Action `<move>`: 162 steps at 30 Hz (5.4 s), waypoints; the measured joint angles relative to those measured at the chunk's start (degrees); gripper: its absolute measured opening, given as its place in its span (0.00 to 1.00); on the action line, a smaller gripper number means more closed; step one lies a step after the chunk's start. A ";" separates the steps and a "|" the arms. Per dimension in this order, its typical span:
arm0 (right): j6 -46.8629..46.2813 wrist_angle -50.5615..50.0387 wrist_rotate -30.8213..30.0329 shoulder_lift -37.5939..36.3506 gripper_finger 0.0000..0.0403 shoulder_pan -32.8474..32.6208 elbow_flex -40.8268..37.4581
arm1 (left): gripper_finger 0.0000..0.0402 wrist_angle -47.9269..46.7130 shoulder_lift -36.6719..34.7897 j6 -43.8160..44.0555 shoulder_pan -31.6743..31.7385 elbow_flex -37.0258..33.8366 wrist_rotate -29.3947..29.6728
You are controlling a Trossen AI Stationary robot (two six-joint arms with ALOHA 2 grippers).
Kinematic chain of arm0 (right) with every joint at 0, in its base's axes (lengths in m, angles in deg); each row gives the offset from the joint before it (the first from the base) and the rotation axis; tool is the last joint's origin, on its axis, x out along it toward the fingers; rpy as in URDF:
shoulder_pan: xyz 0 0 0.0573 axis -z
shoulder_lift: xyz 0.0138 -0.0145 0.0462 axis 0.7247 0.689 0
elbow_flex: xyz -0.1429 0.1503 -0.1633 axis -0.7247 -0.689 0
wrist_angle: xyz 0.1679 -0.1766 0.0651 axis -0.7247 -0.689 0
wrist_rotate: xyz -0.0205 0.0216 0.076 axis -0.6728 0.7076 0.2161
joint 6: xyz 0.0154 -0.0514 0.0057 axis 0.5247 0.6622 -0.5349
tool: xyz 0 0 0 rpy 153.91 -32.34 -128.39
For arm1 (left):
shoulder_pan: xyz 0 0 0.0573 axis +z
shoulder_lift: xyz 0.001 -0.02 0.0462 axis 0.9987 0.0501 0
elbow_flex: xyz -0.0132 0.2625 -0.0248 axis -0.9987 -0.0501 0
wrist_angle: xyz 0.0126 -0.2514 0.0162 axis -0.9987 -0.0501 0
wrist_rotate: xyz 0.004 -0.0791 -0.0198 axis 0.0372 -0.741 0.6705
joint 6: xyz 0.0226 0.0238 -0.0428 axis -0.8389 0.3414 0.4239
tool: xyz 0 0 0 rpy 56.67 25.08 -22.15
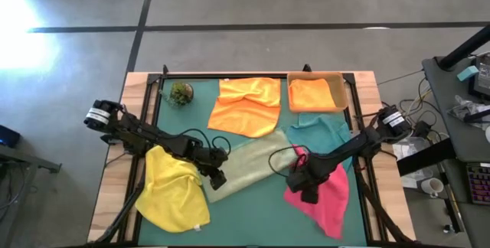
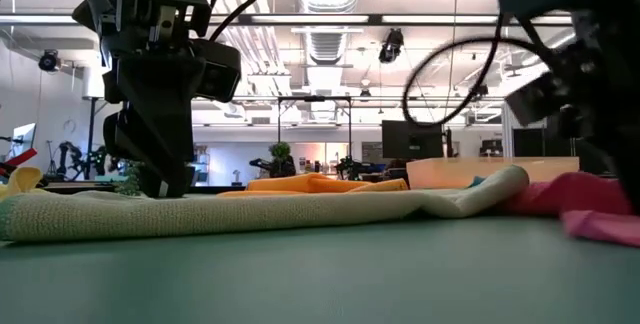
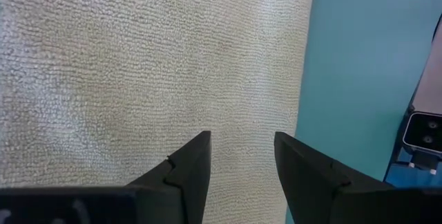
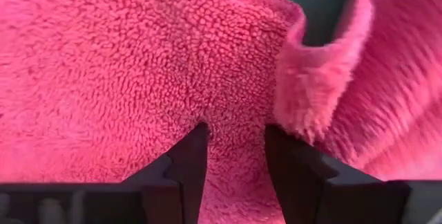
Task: Fold microfiber towels
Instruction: Fold the light green microfiber towel
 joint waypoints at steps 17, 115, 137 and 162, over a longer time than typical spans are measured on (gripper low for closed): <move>-15.69 -9.78 0.72 -14.62 0.34 -0.90 -4.34 | 0.36 -0.38 -0.14 -1.77 0.00 0.02 0.00; -20.85 -11.01 -20.88 9.63 0.34 16.05 28.20 | 0.36 -23.88 -19.87 -29.08 0.00 -0.33 14.80; -18.38 1.88 -16.29 9.63 0.34 24.65 17.57 | 0.36 -23.91 -19.96 -29.07 0.00 -0.33 14.75; -0.47 16.68 -10.56 22.20 0.34 24.71 30.49 | 0.36 -23.93 -19.96 -29.09 -0.04 -0.61 14.75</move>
